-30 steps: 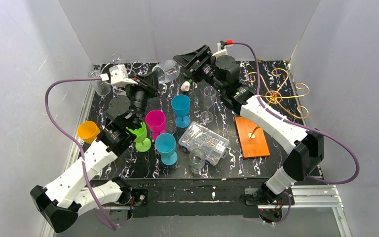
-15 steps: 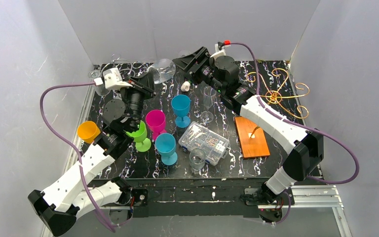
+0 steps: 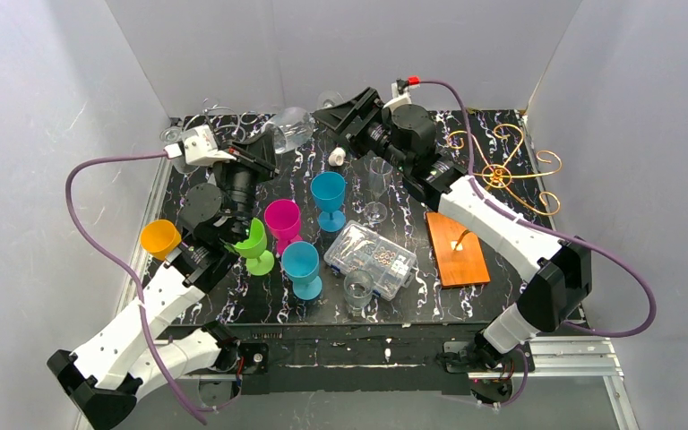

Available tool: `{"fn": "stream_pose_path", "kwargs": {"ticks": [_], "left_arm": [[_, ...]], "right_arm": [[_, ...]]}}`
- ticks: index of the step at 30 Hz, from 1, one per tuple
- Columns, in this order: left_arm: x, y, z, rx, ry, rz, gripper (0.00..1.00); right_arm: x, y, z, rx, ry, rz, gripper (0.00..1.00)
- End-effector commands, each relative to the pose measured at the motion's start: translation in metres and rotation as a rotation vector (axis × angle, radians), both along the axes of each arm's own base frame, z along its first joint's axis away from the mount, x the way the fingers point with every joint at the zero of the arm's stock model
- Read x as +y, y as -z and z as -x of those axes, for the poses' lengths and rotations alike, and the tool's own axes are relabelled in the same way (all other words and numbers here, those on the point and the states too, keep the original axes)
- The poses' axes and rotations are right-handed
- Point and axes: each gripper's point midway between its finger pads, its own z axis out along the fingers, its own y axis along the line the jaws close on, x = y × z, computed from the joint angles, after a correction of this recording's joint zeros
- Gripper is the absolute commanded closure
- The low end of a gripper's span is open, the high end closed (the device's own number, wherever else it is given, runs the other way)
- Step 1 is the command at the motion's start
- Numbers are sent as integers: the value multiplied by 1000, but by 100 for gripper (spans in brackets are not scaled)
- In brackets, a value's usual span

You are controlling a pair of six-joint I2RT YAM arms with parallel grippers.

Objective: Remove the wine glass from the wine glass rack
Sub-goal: Place the wine glass at the center of the board.

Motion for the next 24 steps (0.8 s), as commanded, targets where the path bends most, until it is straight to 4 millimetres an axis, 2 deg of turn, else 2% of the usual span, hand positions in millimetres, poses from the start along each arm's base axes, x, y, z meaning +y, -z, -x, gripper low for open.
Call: {"fn": "stream_pose_path", "kwargs": {"ticks": [1, 14, 24], "left_arm": [[20, -31, 13, -82, -41, 92, 100], [28, -26, 23, -41, -44, 35, 100], [45, -10, 37, 99, -65, -57, 100]], "right_arm": [[-10, -26, 14, -66, 0, -27, 18], [-20, -38, 26, -99, -6, -37, 17], [-45, -46, 44, -146, 14, 20, 17]]}}
